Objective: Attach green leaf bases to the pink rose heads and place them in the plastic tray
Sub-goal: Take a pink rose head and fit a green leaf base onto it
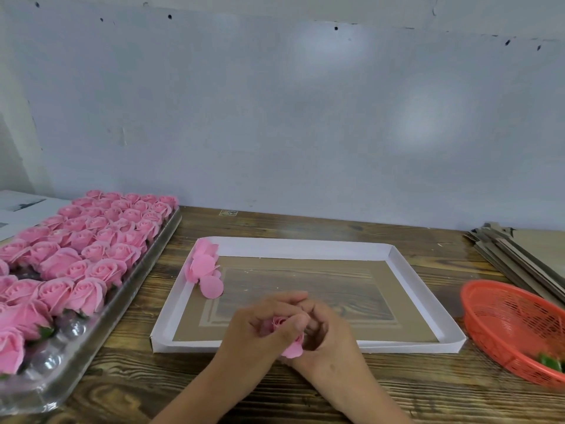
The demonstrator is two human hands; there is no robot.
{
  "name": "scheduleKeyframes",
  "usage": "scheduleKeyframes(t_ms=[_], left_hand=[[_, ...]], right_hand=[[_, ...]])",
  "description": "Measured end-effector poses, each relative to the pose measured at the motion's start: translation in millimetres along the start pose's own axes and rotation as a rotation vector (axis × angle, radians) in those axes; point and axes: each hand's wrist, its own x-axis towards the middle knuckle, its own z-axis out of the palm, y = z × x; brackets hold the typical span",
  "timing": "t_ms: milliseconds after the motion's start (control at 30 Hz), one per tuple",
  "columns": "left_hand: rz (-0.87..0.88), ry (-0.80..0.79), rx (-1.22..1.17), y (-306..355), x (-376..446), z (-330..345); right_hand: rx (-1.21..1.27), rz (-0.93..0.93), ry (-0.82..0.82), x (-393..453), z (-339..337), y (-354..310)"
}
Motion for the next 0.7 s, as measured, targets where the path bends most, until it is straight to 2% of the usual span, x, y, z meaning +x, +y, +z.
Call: scheduleKeyframes(t_ms=[200, 333, 400, 533, 700], left_hand=[[0.014, -0.073, 0.059, -1.1, 0.7, 1.8], [0.008, -0.050, 0.106, -4.2, -2.0, 1.2], [-0.009, -0.011, 0.072, -4.4, -2.8, 1.4], [0.042, 0.075, 0.011, -2.6, -1.2, 2.1], [0.018, -0.010, 0.168, -8.6, 1.9, 1.3]], right_hand=[[-0.041, -0.073, 0.075, 0.7, -1.2, 4.0], [-0.012, -0.059, 0.127, -1.1, -0.4, 2.1], [-0.084, -0.040, 0.166, -1.4, -1.1, 3.2], [-0.226, -0.051, 0.097, -4.3, 1.2, 2.7], [-0.254, -0.066, 0.088, -5.4, 2.9, 6.7]])
